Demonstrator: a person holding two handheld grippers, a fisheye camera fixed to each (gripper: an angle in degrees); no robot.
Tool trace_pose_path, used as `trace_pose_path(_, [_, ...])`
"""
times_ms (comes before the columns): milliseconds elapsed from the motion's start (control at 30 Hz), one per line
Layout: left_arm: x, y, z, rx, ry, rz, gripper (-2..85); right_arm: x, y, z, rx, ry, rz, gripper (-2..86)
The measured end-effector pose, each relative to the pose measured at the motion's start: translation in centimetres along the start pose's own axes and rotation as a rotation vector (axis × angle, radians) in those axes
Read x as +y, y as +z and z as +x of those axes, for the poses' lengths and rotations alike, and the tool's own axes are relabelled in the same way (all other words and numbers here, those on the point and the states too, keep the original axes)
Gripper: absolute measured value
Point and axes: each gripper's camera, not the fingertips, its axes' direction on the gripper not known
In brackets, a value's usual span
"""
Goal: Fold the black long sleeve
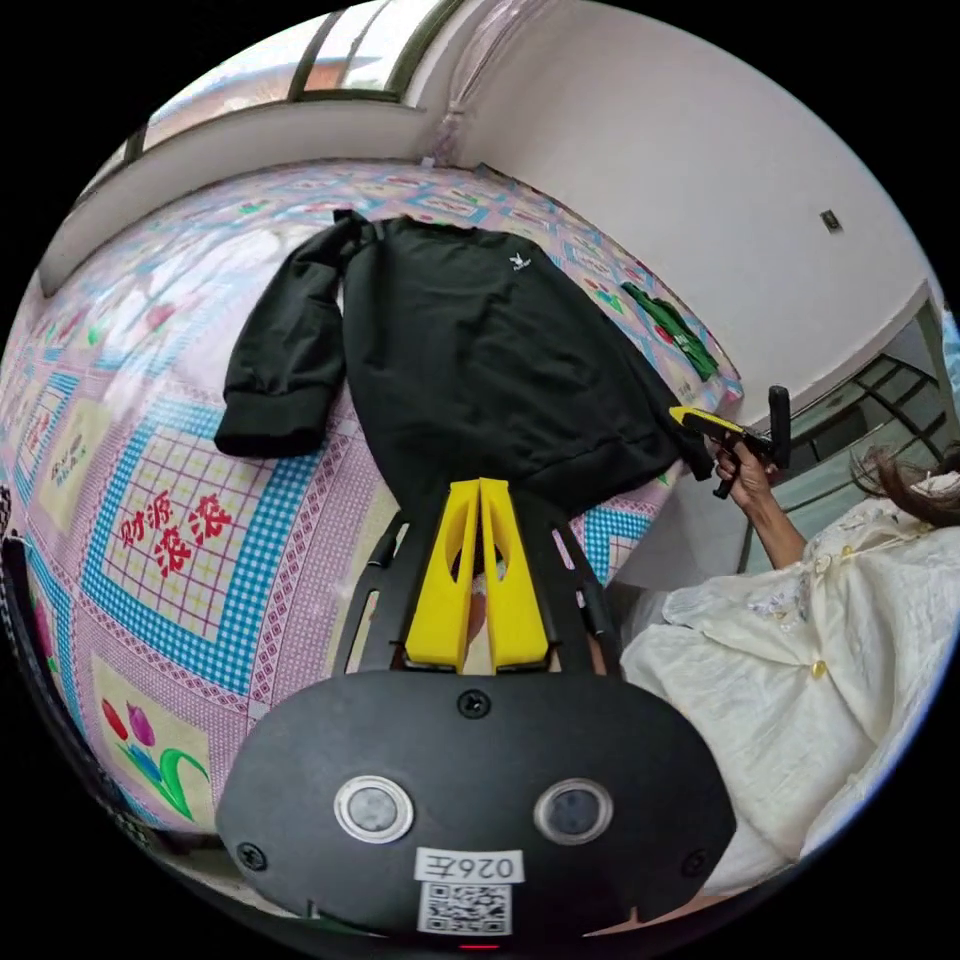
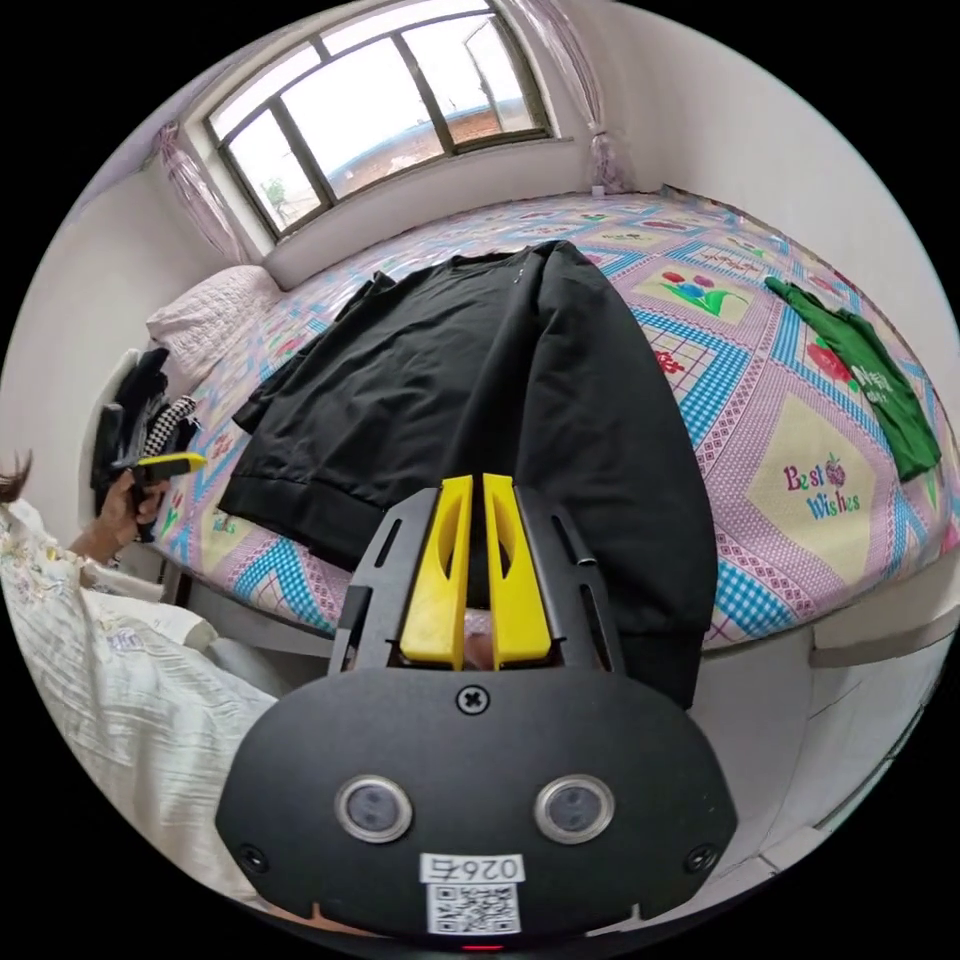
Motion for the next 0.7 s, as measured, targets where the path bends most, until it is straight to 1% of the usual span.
trace_pose_path(67, [-1.7,1.9,1.0,-0.002,0.059,-0.020,-1.0,-0.7,1.4,-1.1,0.055,-0.029,-0.043,-1.2])
trace_pose_path(133, [-3.1,4.7,1.5,-0.024,0.099,-0.090,-1.0,-1.0,3.9,-2.3,0.215,-0.077,-0.157,-1.1])
trace_pose_path(167, [-3.5,6.7,1.4,-0.050,0.104,-0.151,-1.0,-0.8,4.3,-2.6,0.249,-0.103,-0.181,-1.1])
trace_pose_path(200, [-3.6,8.5,1.1,-0.058,0.096,-0.215,-0.9,-0.4,4.0,-2.9,0.290,-0.126,-0.146,-1.0])
trace_pose_path(233, [-3.5,9.3,0.9,-0.060,0.085,-0.247,-0.9,-0.1,3.8,-2.8,0.333,-0.132,-0.159,-1.0])
trace_pose_path(267, [-3.0,8.9,0.5,-0.028,0.067,-0.191,-0.9,0.0,3.7,-2.6,0.359,-0.120,-0.171,-1.0])
trace_pose_path(300, [-2.4,8.8,-0.2,0.000,0.022,-0.193,-1.0,0.4,3.3,-2.0,0.382,-0.104,-0.180,-0.9])
trace_pose_path(400, [-0.7,7.8,-1.4,0.074,-0.044,-0.153,-1.0,1.5,1.9,0.2,0.346,-0.033,-0.167,-0.9])
trace_pose_path(467, [0.1,7.3,-1.6,0.092,-0.058,-0.146,-1.0,2.1,1.1,1.2,0.294,0.004,-0.153,-0.9])
trace_pose_path(600, [0.3,6.3,-1.6,0.094,-0.054,-0.174,-1.0,3.0,-0.7,1.6,0.253,0.033,-0.134,-0.9])
trace_pose_path(667, [0.2,5.5,-1.5,0.090,-0.051,-0.193,-1.0,3.6,-2.0,1.5,0.249,0.038,-0.100,-0.9])
trace_pose_path(700, [0.0,4.6,-1.3,0.101,-0.048,-0.174,-1.0,4.1,-3.2,1.6,0.246,0.050,-0.070,-0.8])
